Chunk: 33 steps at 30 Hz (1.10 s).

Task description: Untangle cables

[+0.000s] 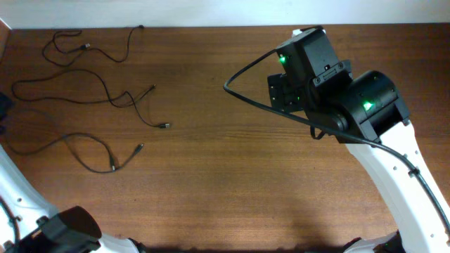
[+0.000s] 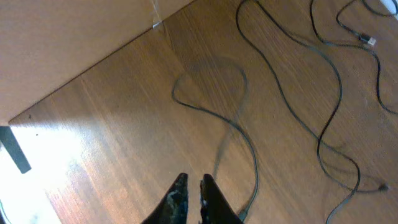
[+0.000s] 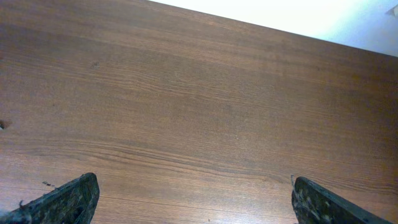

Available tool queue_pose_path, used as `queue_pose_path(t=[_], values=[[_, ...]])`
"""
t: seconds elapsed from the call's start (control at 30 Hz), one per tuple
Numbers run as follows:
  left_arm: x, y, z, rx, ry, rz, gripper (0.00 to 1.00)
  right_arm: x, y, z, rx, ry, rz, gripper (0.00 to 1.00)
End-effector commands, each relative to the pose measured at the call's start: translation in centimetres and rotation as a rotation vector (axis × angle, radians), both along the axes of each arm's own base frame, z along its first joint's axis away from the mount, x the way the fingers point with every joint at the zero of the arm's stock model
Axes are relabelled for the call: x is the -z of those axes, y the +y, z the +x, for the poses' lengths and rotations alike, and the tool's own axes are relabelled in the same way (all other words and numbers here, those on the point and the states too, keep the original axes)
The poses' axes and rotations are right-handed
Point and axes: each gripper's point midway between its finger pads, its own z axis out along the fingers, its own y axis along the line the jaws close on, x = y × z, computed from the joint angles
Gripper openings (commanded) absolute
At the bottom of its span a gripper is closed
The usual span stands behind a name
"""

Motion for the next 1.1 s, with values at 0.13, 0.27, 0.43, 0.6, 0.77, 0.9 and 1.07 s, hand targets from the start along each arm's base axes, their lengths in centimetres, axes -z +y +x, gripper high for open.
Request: queue_pose_path(t=[0.13, 0.27, 0.43, 0.6, 0.77, 0.9, 1.07], values=[[7.1, 3.7, 1.9, -0.060, 0.125, -0.074, 0.29, -0.3, -0.1, 0.2, 0.014, -0.014, -0.010, 0.98], [12.2, 4.9, 2.8, -0.066, 0.215, -0.145, 0.45, -0.3, -0.1, 0.2, 0.014, -0.014, -0.010, 0.98], [17.5, 6.1, 4.4, -0.007, 0.290, -0.180, 0.50, -0.3, -0.1, 0.2, 0.014, -0.014, -0.010, 0.98], [22.5, 8.5, 4.7, 0.081, 0.395, -0.161, 0.50, -0.3, -0.1, 0.2, 0.014, -0.014, -0.010, 0.98], [21.9, 12.2, 4.7, 0.011, 0.370, -0.037, 0.51, -0.3, -0.1, 0.2, 0.014, -0.014, -0.010, 0.99], [21.9, 14.5, 5.2, -0.003, 0.288, -0.006, 0.51, -0.3, -0.1, 0.2, 0.014, -0.014, -0.010, 0.98], [23.0, 13.2, 9.6, 0.311, 0.087, -0.107, 0.55, -0.3, -0.1, 0.2, 0.014, -0.014, -0.010, 0.98]])
